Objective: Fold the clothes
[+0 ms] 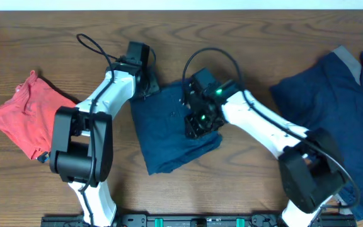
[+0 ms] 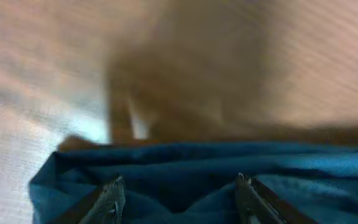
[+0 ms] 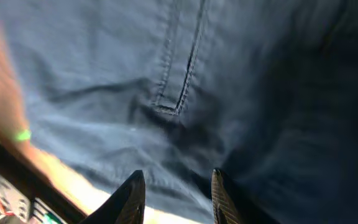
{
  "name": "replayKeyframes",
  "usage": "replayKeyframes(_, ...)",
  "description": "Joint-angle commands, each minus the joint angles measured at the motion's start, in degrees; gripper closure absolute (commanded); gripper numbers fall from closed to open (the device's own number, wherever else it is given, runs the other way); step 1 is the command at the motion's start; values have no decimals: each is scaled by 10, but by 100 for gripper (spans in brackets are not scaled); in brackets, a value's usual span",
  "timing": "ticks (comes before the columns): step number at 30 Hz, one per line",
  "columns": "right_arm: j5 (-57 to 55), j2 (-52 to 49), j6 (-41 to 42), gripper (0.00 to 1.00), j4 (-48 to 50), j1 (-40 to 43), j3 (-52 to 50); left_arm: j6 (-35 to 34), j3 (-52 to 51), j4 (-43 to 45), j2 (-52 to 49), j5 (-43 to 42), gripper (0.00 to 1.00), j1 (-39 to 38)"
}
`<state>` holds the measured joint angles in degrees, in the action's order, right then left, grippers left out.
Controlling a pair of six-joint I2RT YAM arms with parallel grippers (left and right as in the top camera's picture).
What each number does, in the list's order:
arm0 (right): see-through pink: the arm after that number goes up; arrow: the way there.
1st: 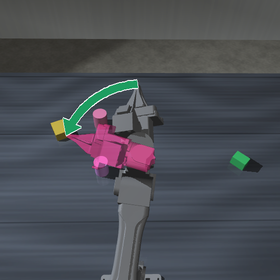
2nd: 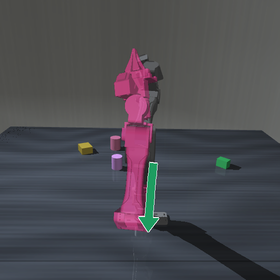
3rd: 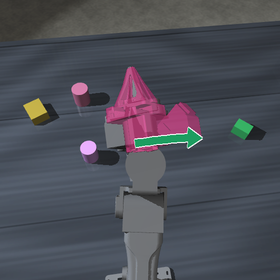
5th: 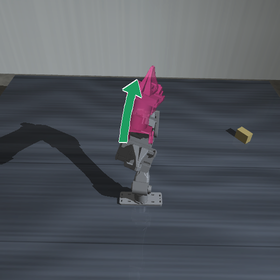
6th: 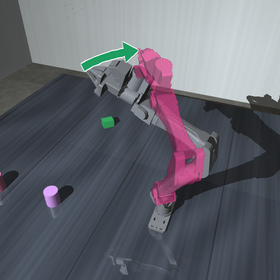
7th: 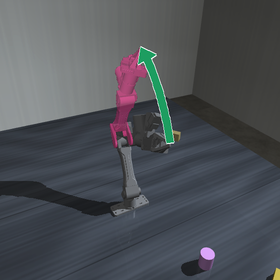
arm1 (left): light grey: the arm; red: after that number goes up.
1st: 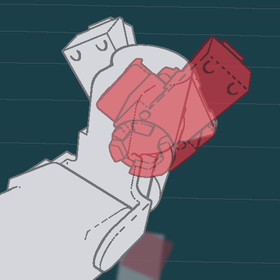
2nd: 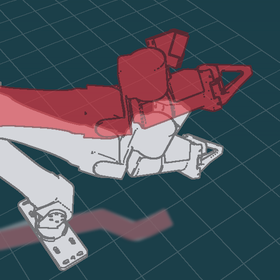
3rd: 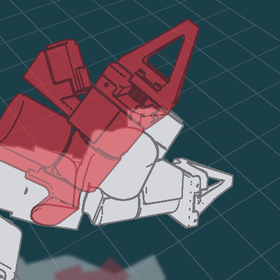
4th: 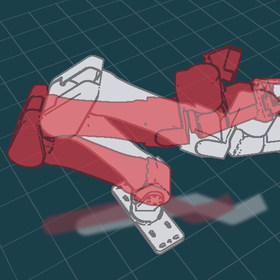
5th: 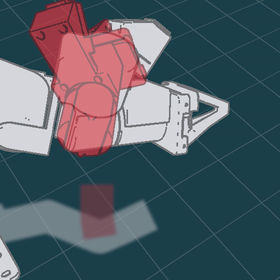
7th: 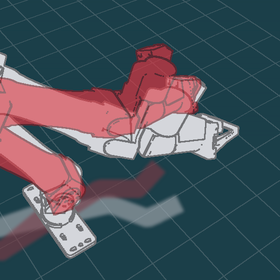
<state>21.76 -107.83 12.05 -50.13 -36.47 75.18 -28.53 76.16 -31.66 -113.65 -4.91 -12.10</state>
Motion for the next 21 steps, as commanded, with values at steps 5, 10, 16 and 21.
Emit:
replayKeyframes(5,-90,-28,53,66,0,7,-70,7,6,-156,-10,11,42,0)
replayKeyframes(10,-239,-28,70,66,0,66,-89,6,6,-312,-10,-6,41,0)
replayKeyframes(16,-277,-28,9,55,109,151,-66,54,6,-370,-1,-159,41,0)
replayKeyframes(21,-233,-28,5,53,107,164,-41,56,7,-318,40,-181,36,0)
